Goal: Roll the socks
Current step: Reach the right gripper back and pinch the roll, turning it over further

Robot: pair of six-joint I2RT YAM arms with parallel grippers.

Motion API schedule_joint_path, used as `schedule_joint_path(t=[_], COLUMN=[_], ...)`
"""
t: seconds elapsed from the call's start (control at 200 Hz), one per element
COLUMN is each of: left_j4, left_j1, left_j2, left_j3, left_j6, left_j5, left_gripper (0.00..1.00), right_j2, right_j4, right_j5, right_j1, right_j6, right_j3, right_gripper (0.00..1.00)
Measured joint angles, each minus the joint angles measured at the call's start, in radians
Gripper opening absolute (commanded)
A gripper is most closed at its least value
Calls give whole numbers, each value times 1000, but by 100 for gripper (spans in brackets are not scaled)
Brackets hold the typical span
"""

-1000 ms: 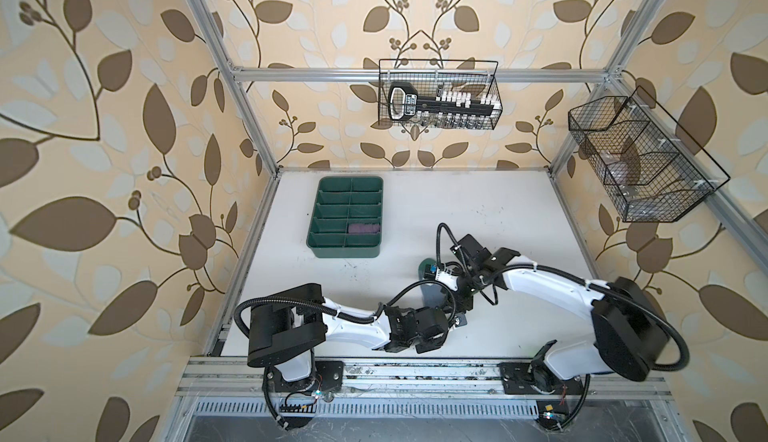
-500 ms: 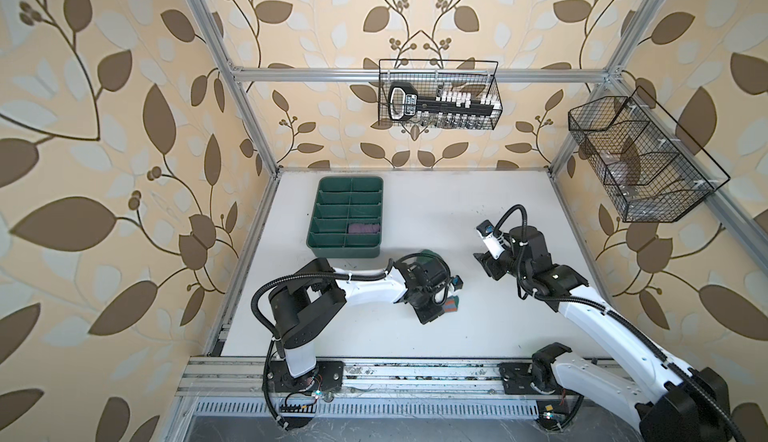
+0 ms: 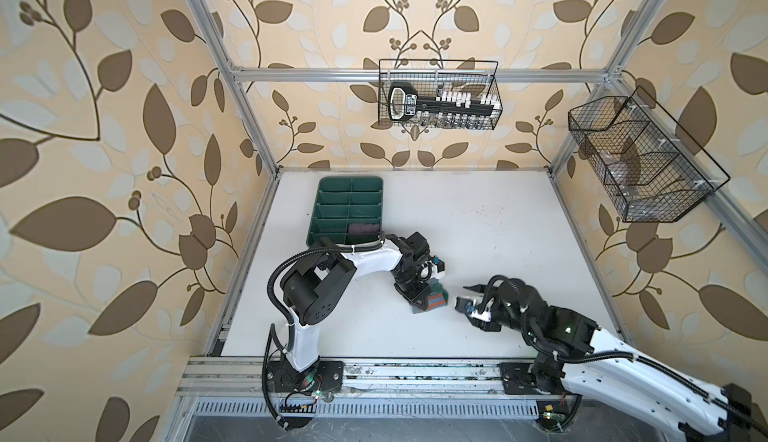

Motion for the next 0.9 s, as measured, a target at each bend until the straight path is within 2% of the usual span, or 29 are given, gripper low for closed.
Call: schedule_joint_path(t=[0.095, 0.195, 0.38, 0.59, 0.725, 0.815, 0.9], left_j4=[-14, -21, -31, -38, -42, -44, -50], left_j1=[7, 12, 13, 13, 15, 18, 18], left_j2=[3, 9, 11, 11, 11, 11, 11], left_j3=[1, 2, 7, 7, 9, 10, 12], left_j6=[2, 3, 6, 20, 27, 28, 28], left_j5=[13, 25, 27, 27, 26, 26, 20], left_gripper=[1, 1, 1, 1, 2, 2, 4], right_j2=[166, 349, 598, 699, 724, 740, 755], right_j4=[81, 226, 425, 544, 560, 557, 541], right_j5=[73, 122, 158, 172, 180, 184, 188], right_j1=[116, 161, 161, 132, 124, 120, 117], right_j6=[-68, -122, -167, -174, -180, -189, -183], right_j3=[-9, -8, -5, 24, 30, 39, 60], right_gripper=[54, 53, 52, 46, 34, 18, 9])
